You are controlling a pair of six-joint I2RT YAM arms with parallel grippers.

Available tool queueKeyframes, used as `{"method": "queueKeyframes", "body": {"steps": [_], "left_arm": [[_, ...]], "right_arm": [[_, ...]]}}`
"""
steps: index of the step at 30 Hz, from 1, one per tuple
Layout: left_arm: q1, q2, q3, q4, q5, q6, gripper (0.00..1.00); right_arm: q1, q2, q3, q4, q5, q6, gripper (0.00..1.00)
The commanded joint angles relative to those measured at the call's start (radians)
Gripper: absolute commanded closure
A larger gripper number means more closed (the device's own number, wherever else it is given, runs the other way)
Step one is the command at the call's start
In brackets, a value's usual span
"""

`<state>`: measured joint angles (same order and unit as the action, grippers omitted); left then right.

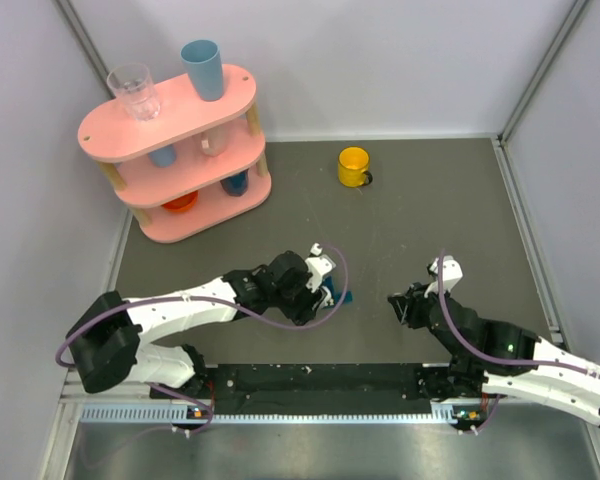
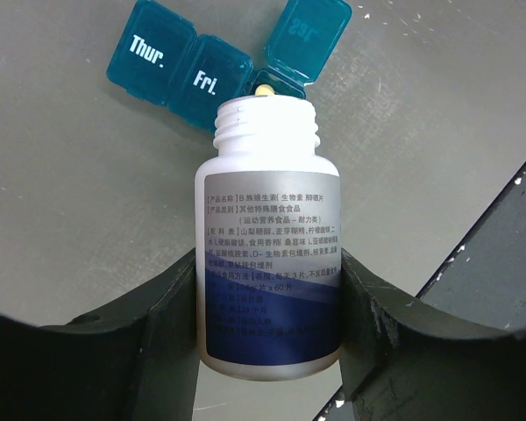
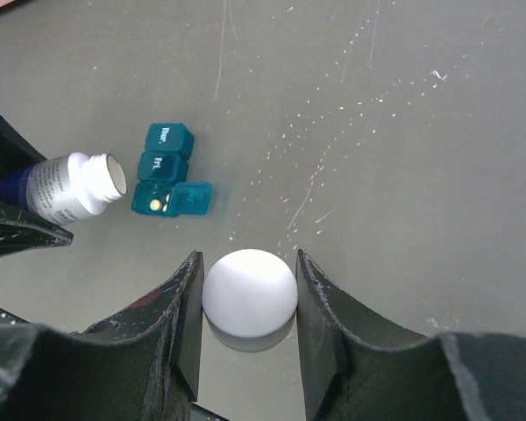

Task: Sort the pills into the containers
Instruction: Pour the pill into the pill container.

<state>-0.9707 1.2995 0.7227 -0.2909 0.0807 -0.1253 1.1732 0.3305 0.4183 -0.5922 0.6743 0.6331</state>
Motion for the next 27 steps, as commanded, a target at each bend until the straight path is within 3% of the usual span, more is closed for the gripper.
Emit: {"method": "queueKeyframes", "body": {"steps": [1,27], "left_arm": [[-0.002,0.009,0.064,-0.039,-0.004,0.023,1.0],[0.001,0.124,0.139,-0.09,0.007,0.046,1.0]], "right_arm": [[-0.009,-0.018,-0.004,0.022,-0.002,0.013,1.0],[-0.009,-0.054,-0.007,0.019,-0.019,0.007,1.0]]}}
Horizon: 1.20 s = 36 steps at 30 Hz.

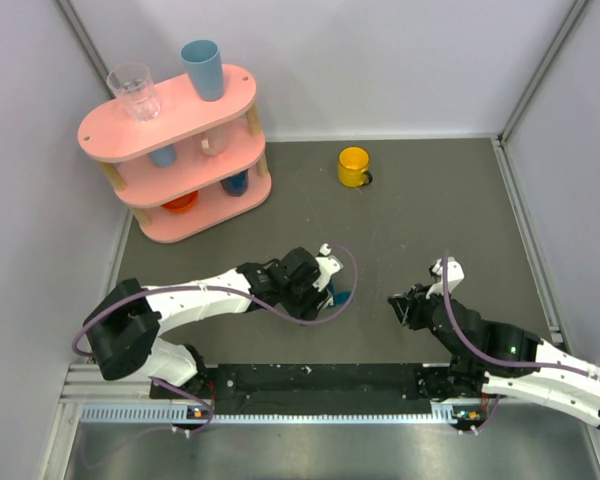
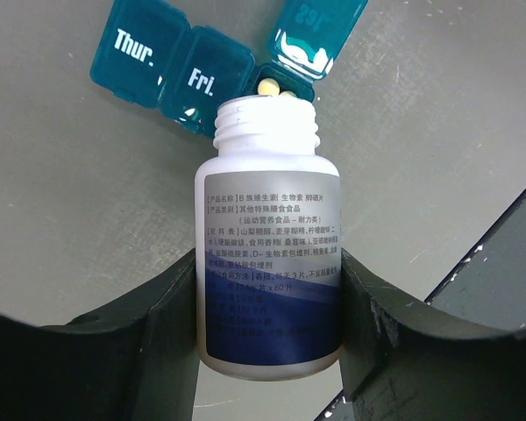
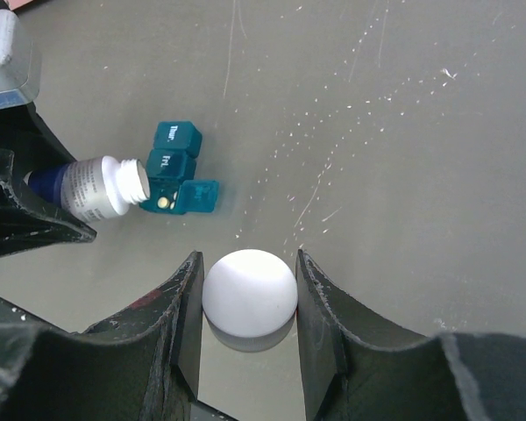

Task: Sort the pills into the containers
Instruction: Pour the pill into the pill container.

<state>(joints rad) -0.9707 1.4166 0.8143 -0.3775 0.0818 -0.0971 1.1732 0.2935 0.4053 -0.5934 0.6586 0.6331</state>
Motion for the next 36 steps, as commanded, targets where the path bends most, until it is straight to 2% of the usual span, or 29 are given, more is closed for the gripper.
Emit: {"method": "queueKeyframes", "body": {"steps": [1,36], "left_arm": [[0.001,0.008,0.055,-0.008,0.006,0.017,1.0],[0.001,0.087,0.181,-0.186,-0.005,0.02,1.0]], "right_arm": [[-0.009,-0.019,0.006,0.02,-0.002,0.008,1.0],[-0.007,-0.042,0.003,0.018,-0.008,0.008,1.0]]}}
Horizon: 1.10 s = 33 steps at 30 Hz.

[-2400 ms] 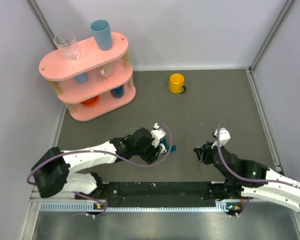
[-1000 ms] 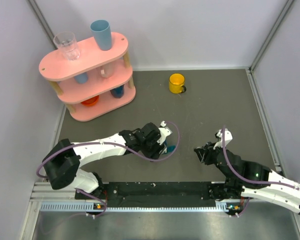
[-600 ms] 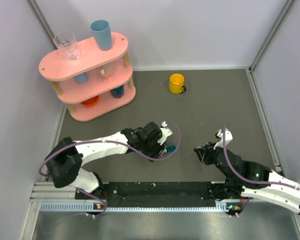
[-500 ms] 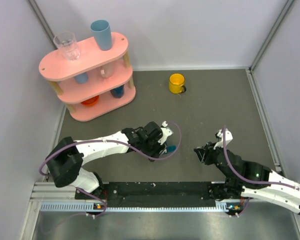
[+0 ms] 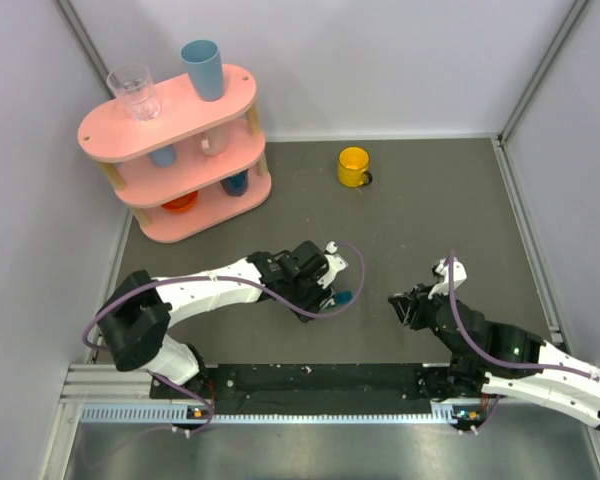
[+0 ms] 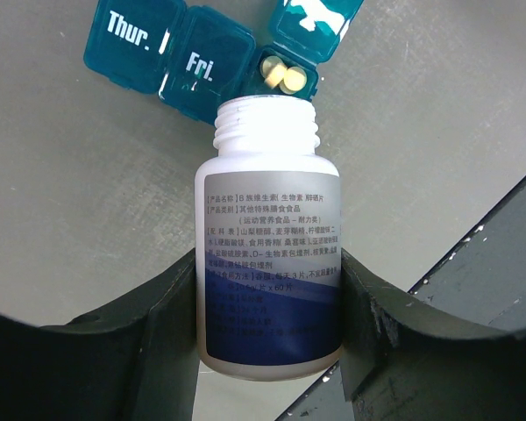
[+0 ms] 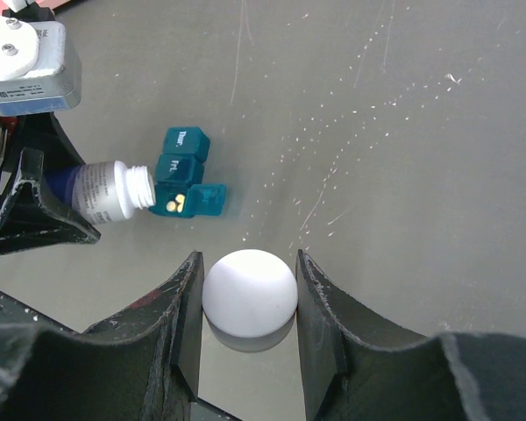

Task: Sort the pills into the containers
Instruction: Pour the pill into the pill container.

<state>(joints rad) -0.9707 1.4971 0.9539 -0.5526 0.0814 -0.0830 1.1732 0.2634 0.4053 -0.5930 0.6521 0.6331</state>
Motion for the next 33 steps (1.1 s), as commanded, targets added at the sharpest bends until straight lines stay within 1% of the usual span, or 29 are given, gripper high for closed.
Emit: {"method": "queueKeyframes", "body": {"steps": [1,33], "left_arm": [[0.001,0.008,0.043,-0.01,-0.006,0.006,1.0],[0.01,-0.006,0.011,0.014,-0.003,-0.003,1.0]], "right_arm": [[-0.009,-0.012,0.001,0.019,0.0,0.008,1.0],[-0.009,-0.015,0.001,0.018,0.0,0.007,1.0]]}}
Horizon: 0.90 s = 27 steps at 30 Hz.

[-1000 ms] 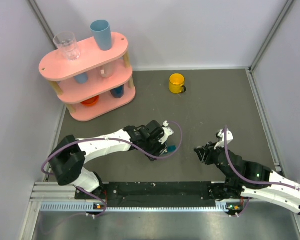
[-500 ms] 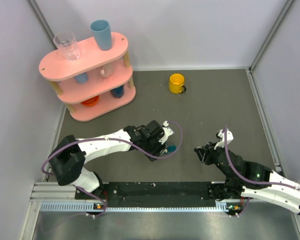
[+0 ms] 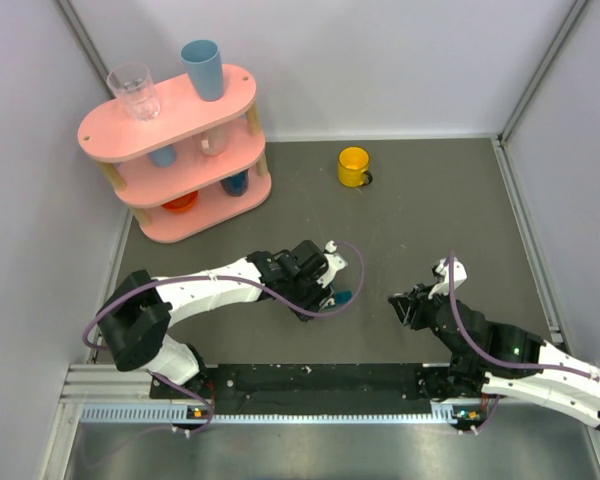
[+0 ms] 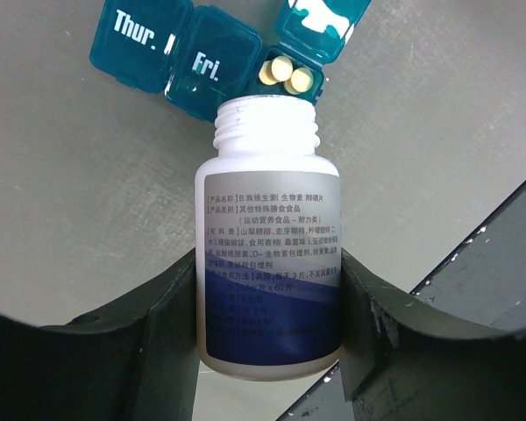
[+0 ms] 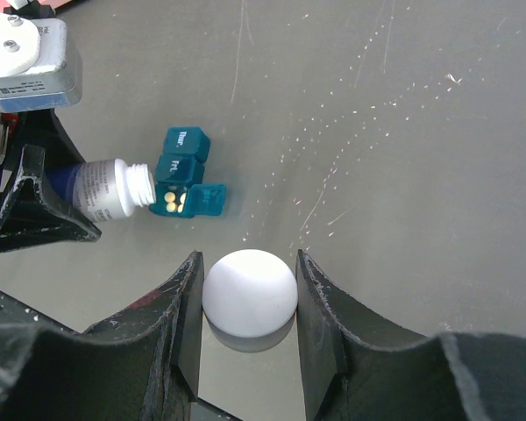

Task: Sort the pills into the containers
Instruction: Pour the pill into the pill container.

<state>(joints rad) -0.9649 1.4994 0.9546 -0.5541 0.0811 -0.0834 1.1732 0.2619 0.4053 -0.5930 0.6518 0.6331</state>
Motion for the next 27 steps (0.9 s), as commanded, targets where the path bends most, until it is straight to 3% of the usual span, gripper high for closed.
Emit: {"method": "queueKeyframes", "body": {"steps": [1,17,27], "left_arm": [[0.005,-0.008,0.009,0.017,-0.003,-0.004,1.0],[0.005,-0.105,-0.073,0.108,0.016,-0.032,1.0],[0.005,-0.287,-0.186,0.247,0.009,-0.064,1.0]], "right_arm": [[-0.009,-0.012,0.001,0.016,0.0,0.008,1.0],[-0.009,-0.004,0.0,0.019,0.008,0.011,1.0],[-0.007,0.002,0.001,0.019,0.023,0.011,1.0]]}}
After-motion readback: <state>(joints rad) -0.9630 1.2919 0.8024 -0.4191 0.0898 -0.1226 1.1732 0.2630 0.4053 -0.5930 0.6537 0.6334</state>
